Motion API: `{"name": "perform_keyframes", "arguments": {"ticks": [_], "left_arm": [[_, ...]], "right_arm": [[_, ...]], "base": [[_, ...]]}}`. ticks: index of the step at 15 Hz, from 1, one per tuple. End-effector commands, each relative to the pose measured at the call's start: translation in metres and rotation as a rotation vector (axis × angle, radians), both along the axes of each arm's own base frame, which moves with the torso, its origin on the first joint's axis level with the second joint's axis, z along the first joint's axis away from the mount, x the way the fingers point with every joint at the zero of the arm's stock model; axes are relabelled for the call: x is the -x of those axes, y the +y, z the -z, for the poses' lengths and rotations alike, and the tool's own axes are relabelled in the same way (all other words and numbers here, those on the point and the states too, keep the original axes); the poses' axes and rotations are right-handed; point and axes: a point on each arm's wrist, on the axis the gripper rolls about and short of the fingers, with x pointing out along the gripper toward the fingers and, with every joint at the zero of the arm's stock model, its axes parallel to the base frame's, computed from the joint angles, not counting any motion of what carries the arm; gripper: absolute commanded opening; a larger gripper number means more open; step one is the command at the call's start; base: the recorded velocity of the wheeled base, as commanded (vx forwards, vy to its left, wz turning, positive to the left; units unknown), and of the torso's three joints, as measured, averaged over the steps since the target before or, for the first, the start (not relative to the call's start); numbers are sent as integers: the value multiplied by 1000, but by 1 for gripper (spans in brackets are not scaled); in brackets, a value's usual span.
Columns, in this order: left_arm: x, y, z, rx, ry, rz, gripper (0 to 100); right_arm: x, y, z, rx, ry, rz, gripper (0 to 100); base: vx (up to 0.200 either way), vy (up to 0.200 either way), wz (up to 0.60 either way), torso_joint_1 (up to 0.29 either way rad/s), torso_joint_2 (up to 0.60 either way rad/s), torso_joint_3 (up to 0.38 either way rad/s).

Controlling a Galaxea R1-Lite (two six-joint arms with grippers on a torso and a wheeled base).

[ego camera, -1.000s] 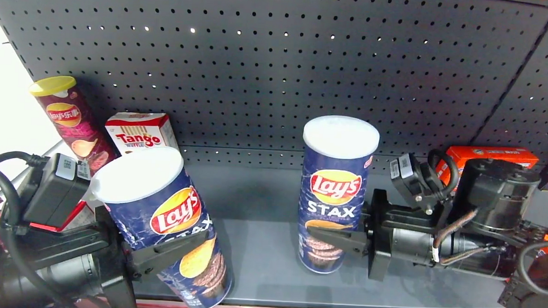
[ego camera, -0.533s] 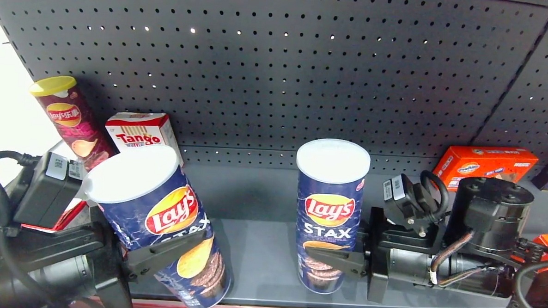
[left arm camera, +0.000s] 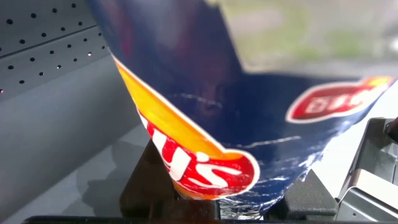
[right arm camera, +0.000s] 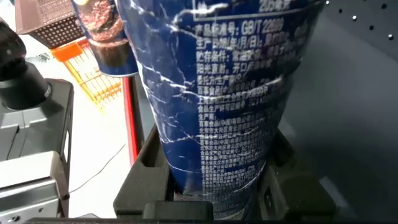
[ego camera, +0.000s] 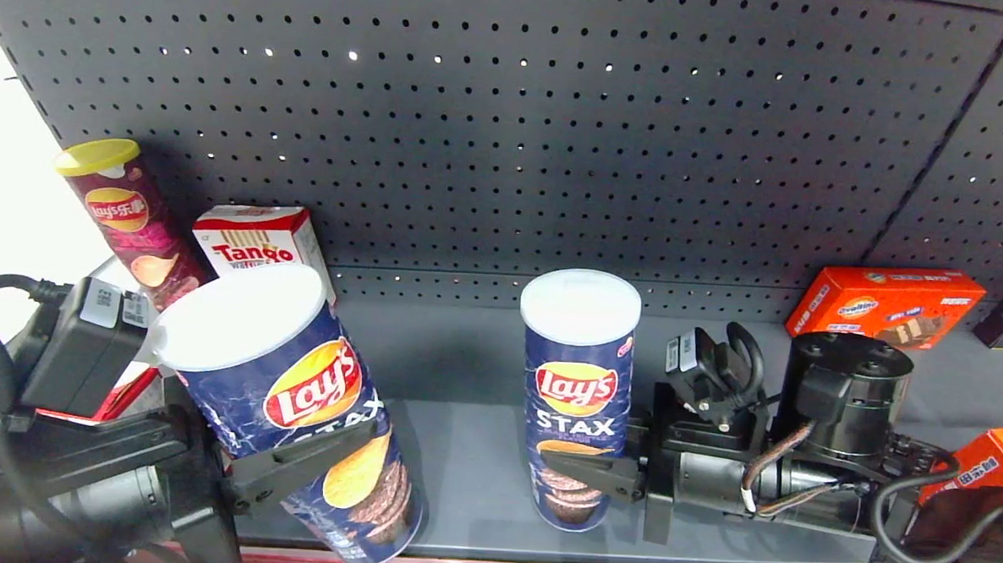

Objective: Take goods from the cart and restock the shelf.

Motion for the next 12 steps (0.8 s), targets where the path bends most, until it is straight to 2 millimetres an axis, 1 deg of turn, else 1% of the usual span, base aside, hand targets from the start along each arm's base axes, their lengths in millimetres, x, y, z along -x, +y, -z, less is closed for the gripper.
{"name": "perform_keyframes", "arguments": {"ticks": [1,4,5,7,9,10,12], "left_arm": [[0,0,1,-1,3,1,0],[0,0,1,-2,4,2,0],[0,0,1,-2,4,2,0],[0,0,1,-2,4,2,0],[0,0,1,-1,3,2,0],[0,0,1,-1,3,2,0],[0,0,1,-2,4,2,0]], "right_arm": [[-4,5,8,16,19,-3,0],[-6,8,11,28,18,31,0],[-6,7,11,30,17,37,100],[-4,5,10,30,14,40,100],[2,-1,4,22,-2,44,100],[7,-6,2,19,-5,47,100],[16,-23,-6,5,-20,74,100]], "base": [[0,0,0,0,0,0],[0,0,0,0,0,0],[0,0,0,0,0,0],[0,0,0,0,0,0],[0,0,0,0,0,0],[0,0,0,0,0,0],[0,0,0,0,0,0]]}}
